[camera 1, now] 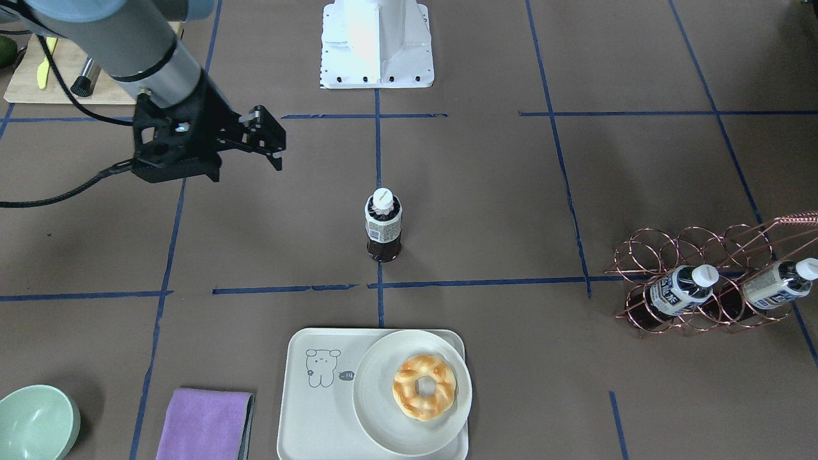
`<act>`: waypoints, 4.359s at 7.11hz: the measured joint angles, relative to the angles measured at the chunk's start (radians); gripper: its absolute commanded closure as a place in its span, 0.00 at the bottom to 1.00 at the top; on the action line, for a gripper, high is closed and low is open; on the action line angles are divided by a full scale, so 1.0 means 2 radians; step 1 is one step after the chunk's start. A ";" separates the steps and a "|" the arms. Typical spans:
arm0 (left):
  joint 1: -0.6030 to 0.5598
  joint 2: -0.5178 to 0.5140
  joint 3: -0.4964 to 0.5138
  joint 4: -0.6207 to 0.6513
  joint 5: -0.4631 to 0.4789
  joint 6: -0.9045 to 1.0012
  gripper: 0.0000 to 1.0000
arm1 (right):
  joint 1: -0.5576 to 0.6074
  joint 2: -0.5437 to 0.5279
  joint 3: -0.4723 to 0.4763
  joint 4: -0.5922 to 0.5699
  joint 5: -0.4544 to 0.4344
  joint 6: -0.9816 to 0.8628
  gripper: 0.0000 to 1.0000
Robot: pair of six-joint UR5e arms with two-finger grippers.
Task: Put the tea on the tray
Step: 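Reach the right gripper to the standing tea bottle and grasp it, then lift the tea bottle and lower it onto the tray corner beside the plate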
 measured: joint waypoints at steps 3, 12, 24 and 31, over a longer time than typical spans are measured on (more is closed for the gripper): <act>0.001 0.005 0.001 -0.008 0.000 -0.001 0.00 | -0.050 0.145 -0.145 -0.001 -0.056 0.064 0.16; 0.001 0.006 0.001 -0.008 0.000 -0.004 0.00 | -0.093 0.187 -0.205 -0.039 -0.114 0.047 0.55; 0.001 0.005 -0.006 -0.008 0.000 -0.004 0.00 | 0.052 0.269 -0.431 0.042 -0.032 -0.088 1.00; 0.001 0.004 -0.009 -0.008 0.000 -0.005 0.00 | 0.051 0.264 -0.482 0.068 -0.033 -0.115 0.03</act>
